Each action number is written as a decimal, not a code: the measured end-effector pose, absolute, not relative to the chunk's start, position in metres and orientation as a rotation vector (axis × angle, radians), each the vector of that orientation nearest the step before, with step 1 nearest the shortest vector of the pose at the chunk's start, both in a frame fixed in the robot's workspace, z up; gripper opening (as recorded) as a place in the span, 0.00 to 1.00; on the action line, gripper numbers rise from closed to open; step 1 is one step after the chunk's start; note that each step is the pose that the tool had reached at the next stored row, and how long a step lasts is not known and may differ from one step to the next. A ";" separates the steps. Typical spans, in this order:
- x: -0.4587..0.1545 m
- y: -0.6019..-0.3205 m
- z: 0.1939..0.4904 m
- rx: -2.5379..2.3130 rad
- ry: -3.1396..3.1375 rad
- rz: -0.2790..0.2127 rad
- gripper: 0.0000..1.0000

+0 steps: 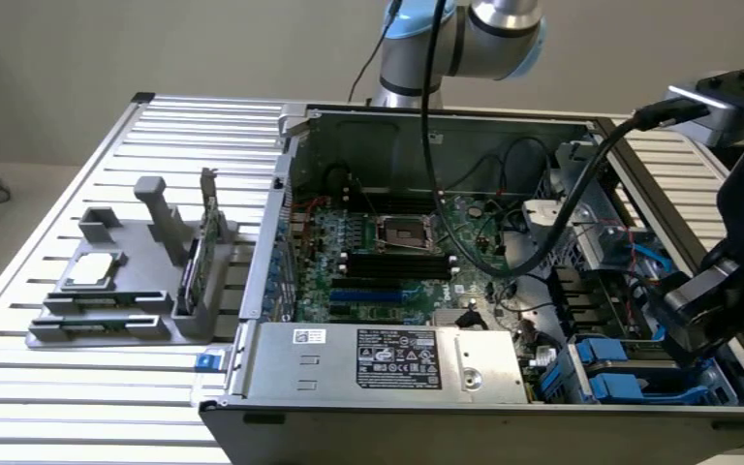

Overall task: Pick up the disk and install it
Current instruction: 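Insert the first disk wire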

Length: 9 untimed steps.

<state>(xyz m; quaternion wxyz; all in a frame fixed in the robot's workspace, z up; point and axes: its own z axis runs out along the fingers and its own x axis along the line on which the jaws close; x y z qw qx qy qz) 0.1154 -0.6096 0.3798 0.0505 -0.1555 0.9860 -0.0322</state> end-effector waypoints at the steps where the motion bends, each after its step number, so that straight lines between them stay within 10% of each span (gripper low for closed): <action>1: 0.115 -0.610 0.380 -0.450 3.006 -0.099 0.25; 9: 0.115 -0.610 0.380 -0.254 3.033 -0.109 0.25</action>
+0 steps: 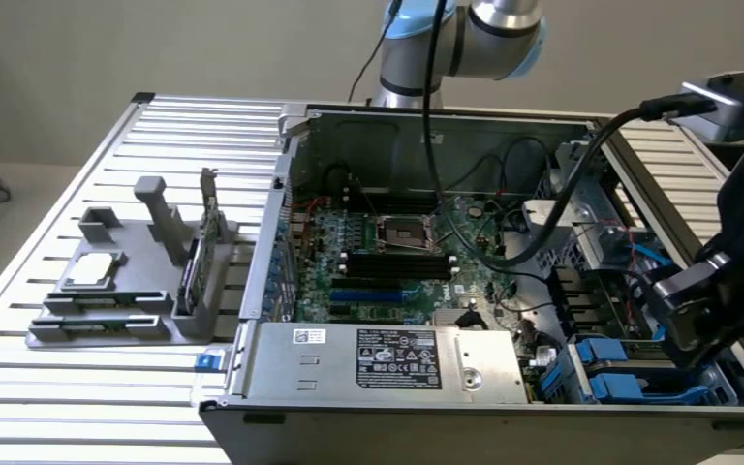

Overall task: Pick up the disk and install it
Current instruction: 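Insert the first disk wire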

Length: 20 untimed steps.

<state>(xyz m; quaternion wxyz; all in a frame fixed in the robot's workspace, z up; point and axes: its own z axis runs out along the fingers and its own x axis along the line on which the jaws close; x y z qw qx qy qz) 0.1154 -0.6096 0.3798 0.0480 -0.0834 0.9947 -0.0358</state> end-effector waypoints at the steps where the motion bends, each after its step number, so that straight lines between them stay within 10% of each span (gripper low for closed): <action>1: 0.115 -0.610 0.380 -0.230 3.035 -0.110 0.25; 20: 0.115 -0.610 0.380 0.234 3.046 -0.132 0.25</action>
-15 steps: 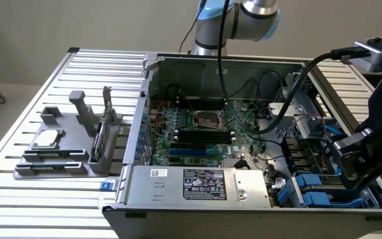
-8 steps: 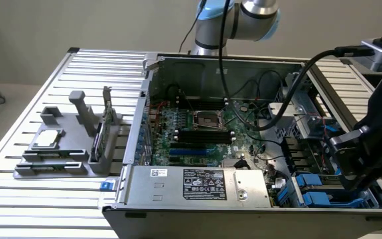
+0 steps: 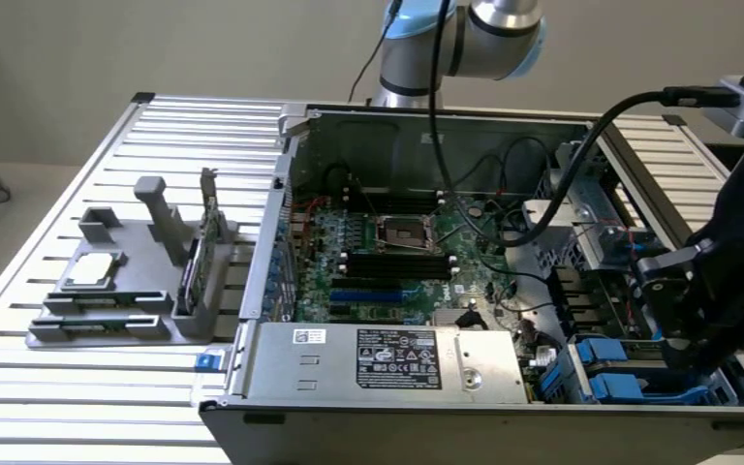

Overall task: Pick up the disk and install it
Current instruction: 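Insert the first disk wire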

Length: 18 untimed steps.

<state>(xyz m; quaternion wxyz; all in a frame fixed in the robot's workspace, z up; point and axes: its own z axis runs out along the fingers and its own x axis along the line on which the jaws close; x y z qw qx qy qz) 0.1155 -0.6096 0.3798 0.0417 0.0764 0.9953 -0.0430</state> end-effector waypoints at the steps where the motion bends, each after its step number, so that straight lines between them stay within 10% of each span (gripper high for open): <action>1: 0.115 -0.610 0.380 0.259 3.045 -0.133 0.25; 18: 0.117 -0.613 0.380 0.478 3.050 -0.122 0.25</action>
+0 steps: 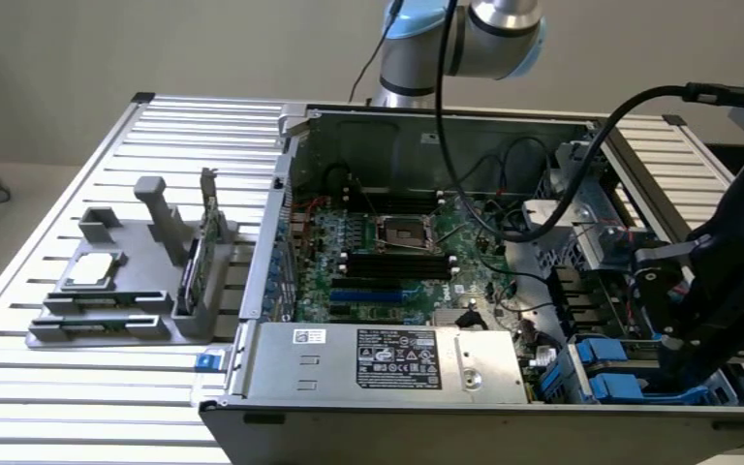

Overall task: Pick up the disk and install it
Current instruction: 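Insert the first disk wire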

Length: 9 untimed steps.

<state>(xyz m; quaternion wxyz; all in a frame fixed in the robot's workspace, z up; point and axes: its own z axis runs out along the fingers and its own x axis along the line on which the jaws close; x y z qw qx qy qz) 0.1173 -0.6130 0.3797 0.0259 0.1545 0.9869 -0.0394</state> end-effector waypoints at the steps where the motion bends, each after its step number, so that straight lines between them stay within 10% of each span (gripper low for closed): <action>1: 0.117 -0.613 0.380 0.497 3.048 -0.116 0.25; 9: 0.117 -0.613 0.379 0.651 3.027 -0.090 0.25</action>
